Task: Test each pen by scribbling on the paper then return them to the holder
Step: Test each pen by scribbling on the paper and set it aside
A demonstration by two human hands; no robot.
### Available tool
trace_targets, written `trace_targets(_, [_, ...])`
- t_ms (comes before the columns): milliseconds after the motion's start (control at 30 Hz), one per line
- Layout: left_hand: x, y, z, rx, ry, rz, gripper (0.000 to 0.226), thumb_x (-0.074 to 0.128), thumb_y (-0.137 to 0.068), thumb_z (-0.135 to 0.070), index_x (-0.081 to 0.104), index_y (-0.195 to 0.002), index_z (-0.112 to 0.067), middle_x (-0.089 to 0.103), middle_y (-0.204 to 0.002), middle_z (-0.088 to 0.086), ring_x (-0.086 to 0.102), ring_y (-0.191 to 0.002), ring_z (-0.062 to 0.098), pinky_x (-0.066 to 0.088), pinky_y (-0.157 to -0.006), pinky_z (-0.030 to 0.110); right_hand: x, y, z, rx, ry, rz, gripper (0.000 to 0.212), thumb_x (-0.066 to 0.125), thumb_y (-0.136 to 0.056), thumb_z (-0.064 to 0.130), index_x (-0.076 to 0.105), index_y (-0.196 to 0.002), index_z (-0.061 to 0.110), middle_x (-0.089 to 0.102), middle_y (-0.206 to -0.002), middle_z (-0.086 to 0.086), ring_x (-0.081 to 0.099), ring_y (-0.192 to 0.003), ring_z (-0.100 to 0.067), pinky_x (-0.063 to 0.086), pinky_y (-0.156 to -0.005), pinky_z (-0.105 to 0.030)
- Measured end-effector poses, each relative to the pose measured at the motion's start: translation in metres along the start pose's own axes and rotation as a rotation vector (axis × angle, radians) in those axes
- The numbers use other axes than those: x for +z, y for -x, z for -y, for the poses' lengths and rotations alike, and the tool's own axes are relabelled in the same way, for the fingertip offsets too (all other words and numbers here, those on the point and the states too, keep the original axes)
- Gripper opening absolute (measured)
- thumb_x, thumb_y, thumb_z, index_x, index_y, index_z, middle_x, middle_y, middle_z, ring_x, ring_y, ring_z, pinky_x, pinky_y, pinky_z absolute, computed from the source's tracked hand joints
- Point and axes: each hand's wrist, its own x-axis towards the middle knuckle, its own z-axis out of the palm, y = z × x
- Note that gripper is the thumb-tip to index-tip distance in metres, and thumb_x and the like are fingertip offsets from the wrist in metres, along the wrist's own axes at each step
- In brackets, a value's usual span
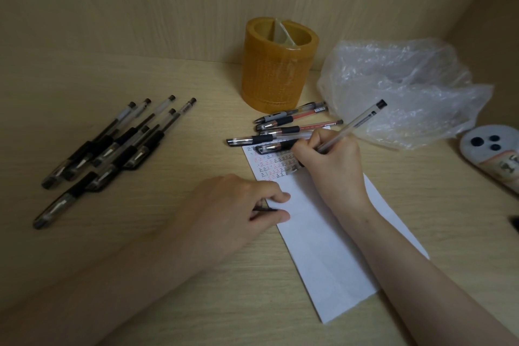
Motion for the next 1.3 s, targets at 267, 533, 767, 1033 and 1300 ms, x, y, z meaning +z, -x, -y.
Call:
trace_targets(267, [0.001,0.002,0.002,0.010,0.032,-0.007,0.035,0.055,-0.078,-0.055,0.062,-0.110,-0.042,0.069,-0.081,-0.019,0.062,-0.072,-0.004,0.051,-0.073,0.020,-0.005,-0.005,0.001,0.134,-0.187,-0.081,0.035,0.062,-0.082,0.002,0.046,-0.051,0.010,0.039,-0.046,-0.002,0.033,-0.043,-0.006,0.030,-0.045,-0.015])
trace_targets(533, [-0.006,0.003,-0.008,0.016,0.344,-0.191,0.039,0.054,-0.083,-0.028,0.033,-0.115,-0.039,0.051,-0.066,-0.009,0.049,-0.057,0.002,0.038,-0.053,0.012,-0.018,-0.008,0.020,0.236,-0.636,0.141,0.037,0.051,-0.088,0.041,0.060,-0.069,0.011,0.044,-0.046,0.002,0.036,-0.042,-0.012,0.028,-0.039,-0.020])
trace_targets(767, [-0.006,0.001,-0.005,0.027,0.420,-0.158,0.051,0.048,-0.092,-0.013,0.022,-0.130,-0.035,0.057,-0.082,-0.005,0.052,-0.065,0.022,0.040,-0.058,0.023,-0.012,-0.003,0.021,0.211,-0.624,0.255,0.029,0.055,-0.087,0.027,0.053,-0.063,0.011,0.042,-0.042,-0.003,0.034,-0.036,-0.015,0.024,-0.039,-0.023])
trace_targets(1033, [-0.004,0.001,-0.005,0.065,0.422,-0.089,0.052,0.043,-0.094,-0.014,0.019,-0.136,-0.033,0.056,-0.083,-0.007,0.054,-0.073,0.020,0.043,-0.069,0.032,-0.007,0.004,0.023,0.147,-0.463,0.369,0.030,0.057,-0.091,0.022,0.053,-0.061,0.014,0.043,-0.043,-0.004,0.035,-0.037,-0.014,0.029,-0.040,-0.017])
trace_targets(1300, [-0.011,-0.004,0.000,-0.066,0.590,-0.227,0.021,0.056,-0.088,-0.018,0.055,-0.108,-0.026,0.069,-0.076,-0.006,0.061,-0.053,0.010,0.051,-0.054,0.023,-0.013,0.003,0.022,0.148,-0.447,0.408,0.019,0.074,-0.075,0.023,0.058,-0.068,0.017,0.055,-0.053,0.000,0.045,-0.046,-0.008,0.034,-0.045,-0.014])
